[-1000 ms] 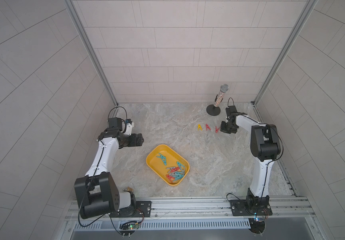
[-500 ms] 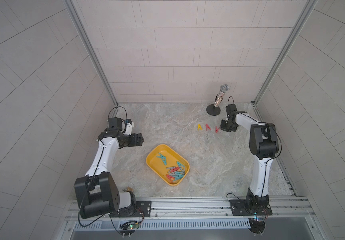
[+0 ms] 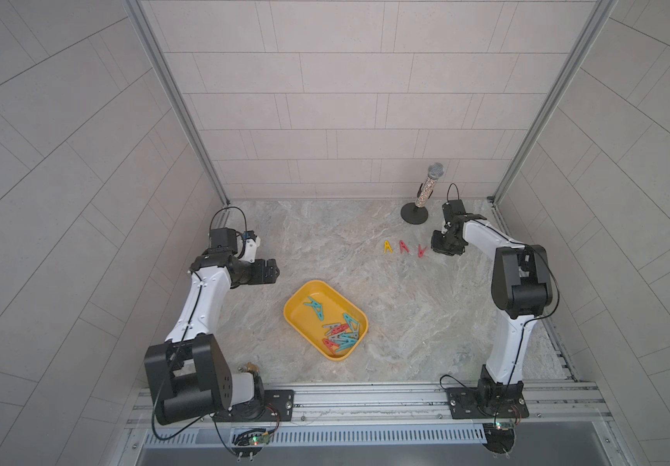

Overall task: Take the clothespins out of the storage box
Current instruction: Place the clothespin at the center of the board, then pick up the clothespin from the storage box.

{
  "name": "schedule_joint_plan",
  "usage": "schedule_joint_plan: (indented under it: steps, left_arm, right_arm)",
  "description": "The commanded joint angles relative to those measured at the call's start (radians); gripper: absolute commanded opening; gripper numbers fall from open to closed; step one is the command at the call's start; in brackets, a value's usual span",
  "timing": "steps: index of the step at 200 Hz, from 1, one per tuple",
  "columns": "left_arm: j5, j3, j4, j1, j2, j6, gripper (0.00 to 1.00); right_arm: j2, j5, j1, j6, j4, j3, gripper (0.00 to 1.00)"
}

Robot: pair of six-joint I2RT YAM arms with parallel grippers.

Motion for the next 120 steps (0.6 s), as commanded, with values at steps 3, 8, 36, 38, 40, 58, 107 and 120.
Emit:
schedule_joint_plan:
  steps: [3, 8, 36, 38, 40, 58, 107, 120]
  left_arm:
    - [0.005, 0.001, -0.017, 0.006, -0.016, 0.009, 1.0]
    - [0.004, 0.001, -0.017, 0.006, -0.015, 0.009, 1.0]
    - [0.001, 0.002, -0.016, 0.006, -0.014, 0.009, 1.0]
    - [0.0, 0.002, -0.016, 0.006, -0.014, 0.009, 1.0]
    - [0.0, 0.002, -0.015, 0.006, -0.013, 0.01, 1.0]
    - [-0.001, 0.002, -0.017, 0.006, -0.01, 0.009, 1.0]
    - [-0.009, 0.003, -0.016, 0.006, -0.006, 0.006, 1.0]
    - [-0.015, 0.003, -0.016, 0.006, -0.003, 0.006, 1.0]
  right_arm:
    - [-0.107, -0.015, 0.003, 0.032, -0.021, -0.046, 0.22]
    - [-0.126, -0.023, 0.005, 0.038, -0.014, -0.063, 0.22]
    - [-0.248, -0.055, 0.03, 0.064, 0.037, -0.192, 0.22]
    - [-0.257, -0.059, 0.034, 0.065, 0.039, -0.2, 0.22]
    - [-0.264, -0.063, 0.035, 0.067, 0.042, -0.208, 0.22]
    - [-0.33, -0.084, 0.06, 0.08, 0.059, -0.28, 0.22]
    - [-0.501, -0.094, 0.217, 0.073, 0.066, -0.394, 0.22]
    - [-0.536, -0.067, 0.279, 0.068, 0.055, -0.4, 0.24]
